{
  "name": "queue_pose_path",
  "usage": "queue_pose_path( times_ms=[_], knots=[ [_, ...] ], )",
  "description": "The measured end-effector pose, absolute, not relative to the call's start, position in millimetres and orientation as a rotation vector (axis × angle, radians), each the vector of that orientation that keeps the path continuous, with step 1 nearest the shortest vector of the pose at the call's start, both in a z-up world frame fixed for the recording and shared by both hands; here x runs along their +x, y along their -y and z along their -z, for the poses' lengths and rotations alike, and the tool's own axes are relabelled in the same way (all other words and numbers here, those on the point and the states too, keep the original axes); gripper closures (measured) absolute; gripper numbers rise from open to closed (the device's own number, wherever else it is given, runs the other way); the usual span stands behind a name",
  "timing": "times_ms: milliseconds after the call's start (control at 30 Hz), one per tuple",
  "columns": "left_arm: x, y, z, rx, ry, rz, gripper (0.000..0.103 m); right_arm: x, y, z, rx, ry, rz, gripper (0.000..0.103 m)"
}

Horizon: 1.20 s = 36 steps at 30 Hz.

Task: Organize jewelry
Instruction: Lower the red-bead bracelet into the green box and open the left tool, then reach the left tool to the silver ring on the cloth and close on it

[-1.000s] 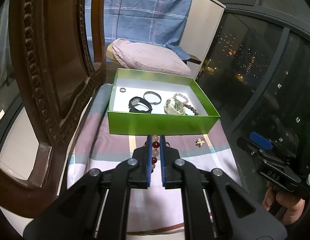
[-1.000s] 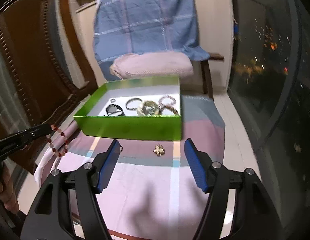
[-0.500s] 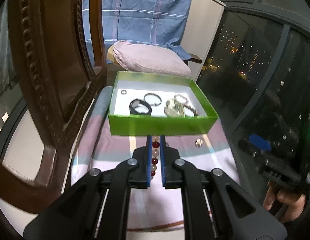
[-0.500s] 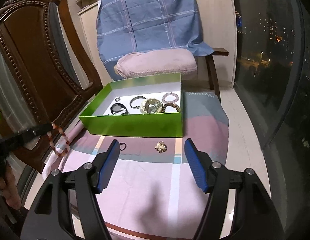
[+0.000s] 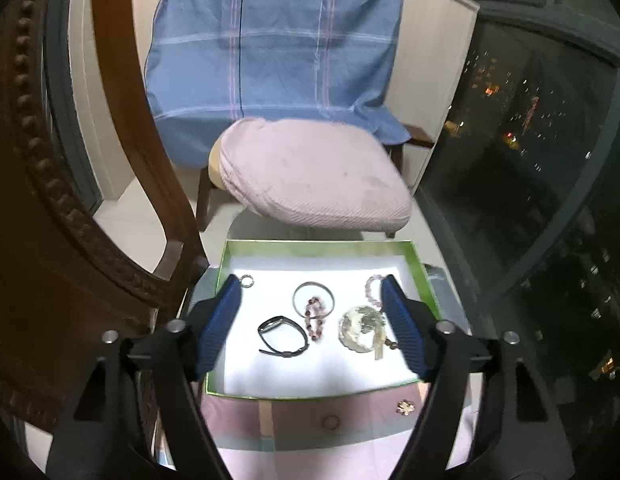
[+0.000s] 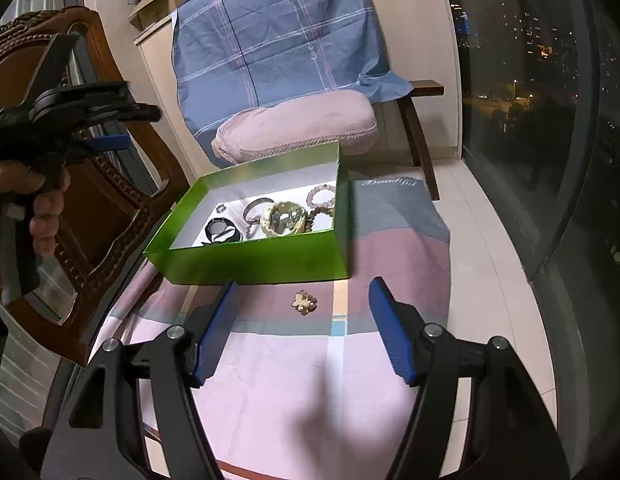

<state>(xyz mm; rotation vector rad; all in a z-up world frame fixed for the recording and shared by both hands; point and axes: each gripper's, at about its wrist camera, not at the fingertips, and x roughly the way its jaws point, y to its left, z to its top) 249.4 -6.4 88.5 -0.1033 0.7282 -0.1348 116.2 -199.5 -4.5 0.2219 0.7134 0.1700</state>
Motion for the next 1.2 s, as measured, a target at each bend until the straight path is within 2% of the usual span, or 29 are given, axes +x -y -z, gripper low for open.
queue_pose_path(
  times_ms=[33, 233, 333, 433, 600, 833, 1200],
  knots=[
    [236, 5, -88, -0.104, -0.708, 0.145, 0.017, 116, 203, 3, 0.226, -0.707, -0.165, 0.037],
    [150, 6, -48, -0.031, -0.651, 0.167, 0.01, 113, 223, -2, 0.257, -0.687, -0.126, 0.037],
    [123, -2, 5, -0.071, -0.716, 0.131, 0.01, 111, 224, -1, 0.248, -0.687, -0.11, 0.037],
    [127, 0, 35, -0.038, -0.815, 0.064, 0.011, 108, 218, -1, 0.218, -0.685, -0.112, 0.037],
    [125, 6, 29, -0.004, -0.769, 0.097, 0.011, 111, 208, 2, 0.193, -0.695, -0.113, 0.037],
    [127, 9, 33, -0.023, -0.808, 0.14, 0.023, 108, 199, 4, 0.169, -0.697, -0.12, 0.037],
    [137, 20, 44, -0.017, -0.834, 0.153, 0.025, 107, 202, 5, 0.175, -0.696, -0.126, 0.037]
  ],
)
